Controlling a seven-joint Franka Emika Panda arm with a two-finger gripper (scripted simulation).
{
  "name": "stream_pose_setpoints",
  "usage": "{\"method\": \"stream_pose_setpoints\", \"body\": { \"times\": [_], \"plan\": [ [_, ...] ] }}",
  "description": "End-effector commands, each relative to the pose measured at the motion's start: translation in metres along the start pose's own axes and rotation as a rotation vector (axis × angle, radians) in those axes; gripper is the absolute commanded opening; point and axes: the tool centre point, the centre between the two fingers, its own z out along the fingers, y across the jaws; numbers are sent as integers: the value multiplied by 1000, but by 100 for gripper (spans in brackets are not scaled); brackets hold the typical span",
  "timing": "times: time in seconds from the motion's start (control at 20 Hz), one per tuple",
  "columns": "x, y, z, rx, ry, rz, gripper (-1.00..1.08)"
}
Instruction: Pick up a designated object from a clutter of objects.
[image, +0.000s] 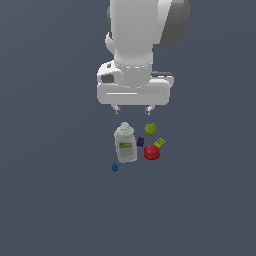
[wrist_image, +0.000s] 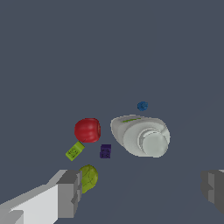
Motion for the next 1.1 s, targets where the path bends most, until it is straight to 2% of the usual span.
{"method": "stream_pose_setpoints", "body": {
  "times": [0.0,0.45,1.05],
  "plan": [
    [-2,-4,8,-2,-1,24,100],
    [-17,-25,50,-14,-5,159,100],
    [-52,-57,114,-27,-7,370,100]
  ]
}}
